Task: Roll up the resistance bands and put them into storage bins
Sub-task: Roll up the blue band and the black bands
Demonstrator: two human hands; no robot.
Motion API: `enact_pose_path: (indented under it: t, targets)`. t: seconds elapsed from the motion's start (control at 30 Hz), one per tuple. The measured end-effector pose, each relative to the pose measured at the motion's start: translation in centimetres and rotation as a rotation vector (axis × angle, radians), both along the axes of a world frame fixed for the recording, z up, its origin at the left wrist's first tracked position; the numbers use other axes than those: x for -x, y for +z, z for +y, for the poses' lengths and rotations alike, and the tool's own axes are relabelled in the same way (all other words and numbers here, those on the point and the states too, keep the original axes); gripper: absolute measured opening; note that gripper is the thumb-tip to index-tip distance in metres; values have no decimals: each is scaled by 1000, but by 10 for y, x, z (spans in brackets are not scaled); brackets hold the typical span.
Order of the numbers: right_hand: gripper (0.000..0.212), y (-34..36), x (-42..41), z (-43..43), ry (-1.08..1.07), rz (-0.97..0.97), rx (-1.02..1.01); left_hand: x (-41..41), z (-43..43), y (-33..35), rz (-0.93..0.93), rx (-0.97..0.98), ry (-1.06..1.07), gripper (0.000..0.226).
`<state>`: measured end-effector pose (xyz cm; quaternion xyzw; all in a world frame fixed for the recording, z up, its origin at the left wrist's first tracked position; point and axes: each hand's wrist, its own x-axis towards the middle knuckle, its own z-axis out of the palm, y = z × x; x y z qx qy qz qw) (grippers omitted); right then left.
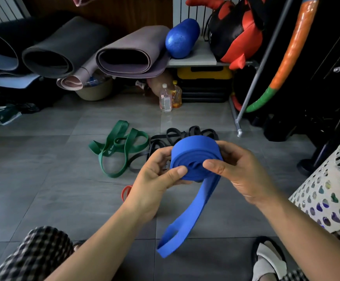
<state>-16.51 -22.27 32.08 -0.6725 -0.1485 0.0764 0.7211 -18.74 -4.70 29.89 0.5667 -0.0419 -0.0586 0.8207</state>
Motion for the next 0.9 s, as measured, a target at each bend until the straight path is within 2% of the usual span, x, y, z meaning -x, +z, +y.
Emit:
enact_pose_path:
  t: [0.17, 0.23, 0.27, 0.3, 0.37, 0.4, 0.43, 0.5, 0.63, 0.73, 0.9]
  targets:
    - [30, -14, 5, 14, -69, 22, -77, 6, -8, -9, 153, 315, -14, 31]
    - [28, -15, 3, 14, -48, 44, -56, 7, -7, -10, 224, 315, -40, 31]
    - [29, -14, 1, 12, -27, 55, -28, 6, -4, -7, 227, 211, -62, 34]
    - [30, -11, 0, 9, -9, 59, 31, 4, 1, -6, 187, 6, -80, 37]
    - [32, -12, 0, 3, 8, -18, 334, -3, 14, -3, -5, -541, -93, 51]
    - [33, -13, 0, 2, 33, -69, 511, -6, 19, -3, -98, -716, -116, 57]
    - [33, -15, 1, 3, 62, -100, 613, -7, 22, -4, -152, -790, -155, 57]
    - [33, -15, 1, 6, 92, -76, 588, -6, 22, -4, -106, -726, -174, 48]
    - [39, -10, 0, 6, 121, 86, 184, 0, 18, 1, 10, -358, -15, 37]
    - [36, -12, 0, 10, 88, 108, -3, 2, 15, 6, 66, -88, 8, 32]
    - [40, -17, -2, 17, 70, 108, -86, 7, 7, -4, 174, 182, 33, 38]
